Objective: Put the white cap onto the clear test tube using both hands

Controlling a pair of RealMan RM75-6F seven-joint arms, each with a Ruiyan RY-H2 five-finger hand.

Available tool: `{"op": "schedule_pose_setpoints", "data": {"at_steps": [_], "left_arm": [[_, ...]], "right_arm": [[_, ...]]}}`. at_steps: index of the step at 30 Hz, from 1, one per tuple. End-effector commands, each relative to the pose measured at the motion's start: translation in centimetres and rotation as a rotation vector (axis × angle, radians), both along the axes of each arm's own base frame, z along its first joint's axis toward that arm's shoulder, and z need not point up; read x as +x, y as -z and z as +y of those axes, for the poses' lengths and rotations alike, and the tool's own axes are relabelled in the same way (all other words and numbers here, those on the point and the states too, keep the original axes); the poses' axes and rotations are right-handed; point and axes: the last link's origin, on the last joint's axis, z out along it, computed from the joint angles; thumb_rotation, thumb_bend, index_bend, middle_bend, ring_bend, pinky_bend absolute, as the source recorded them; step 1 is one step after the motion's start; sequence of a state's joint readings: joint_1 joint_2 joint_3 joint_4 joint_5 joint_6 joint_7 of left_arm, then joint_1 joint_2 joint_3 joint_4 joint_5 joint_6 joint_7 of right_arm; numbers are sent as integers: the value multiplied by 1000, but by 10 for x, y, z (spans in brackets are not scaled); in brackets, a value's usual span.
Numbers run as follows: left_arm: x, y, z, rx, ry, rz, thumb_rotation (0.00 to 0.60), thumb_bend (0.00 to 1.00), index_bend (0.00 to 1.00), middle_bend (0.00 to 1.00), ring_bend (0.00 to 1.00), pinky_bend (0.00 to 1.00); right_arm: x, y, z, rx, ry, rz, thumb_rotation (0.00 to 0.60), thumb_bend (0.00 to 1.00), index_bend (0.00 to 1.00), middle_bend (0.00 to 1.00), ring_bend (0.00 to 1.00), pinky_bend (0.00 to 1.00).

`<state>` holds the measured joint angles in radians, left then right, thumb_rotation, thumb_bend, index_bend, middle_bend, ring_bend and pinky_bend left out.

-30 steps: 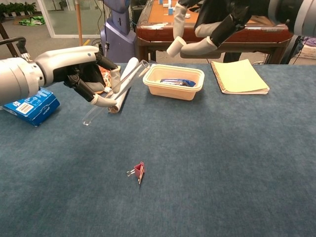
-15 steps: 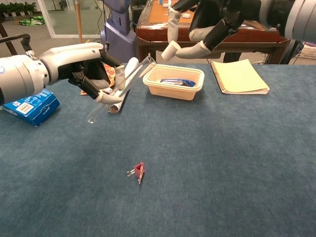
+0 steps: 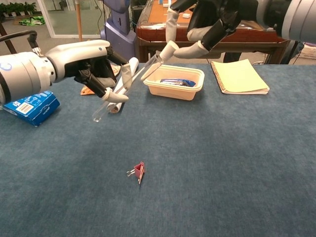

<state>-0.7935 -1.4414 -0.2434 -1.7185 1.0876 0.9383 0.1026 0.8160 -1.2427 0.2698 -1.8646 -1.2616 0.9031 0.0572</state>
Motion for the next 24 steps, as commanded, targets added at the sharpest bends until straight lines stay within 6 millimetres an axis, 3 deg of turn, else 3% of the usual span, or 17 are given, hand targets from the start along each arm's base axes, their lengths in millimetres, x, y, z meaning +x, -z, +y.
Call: {"op": "schedule_pose_setpoints", "data": {"at_steps": [1,24], "left_arm": [[1,1,0,-1,-1,0,600,218,634,1000,1000,1000],[12,2,1,-9,15,-8,600,219,636,1000,1000,1000]], "right_arm": [[1,1,0,3,-1,0,600,409,689,1000,1000,1000],[2,12,-4,18,2,-8,600,418,692,1000,1000,1000]]}}
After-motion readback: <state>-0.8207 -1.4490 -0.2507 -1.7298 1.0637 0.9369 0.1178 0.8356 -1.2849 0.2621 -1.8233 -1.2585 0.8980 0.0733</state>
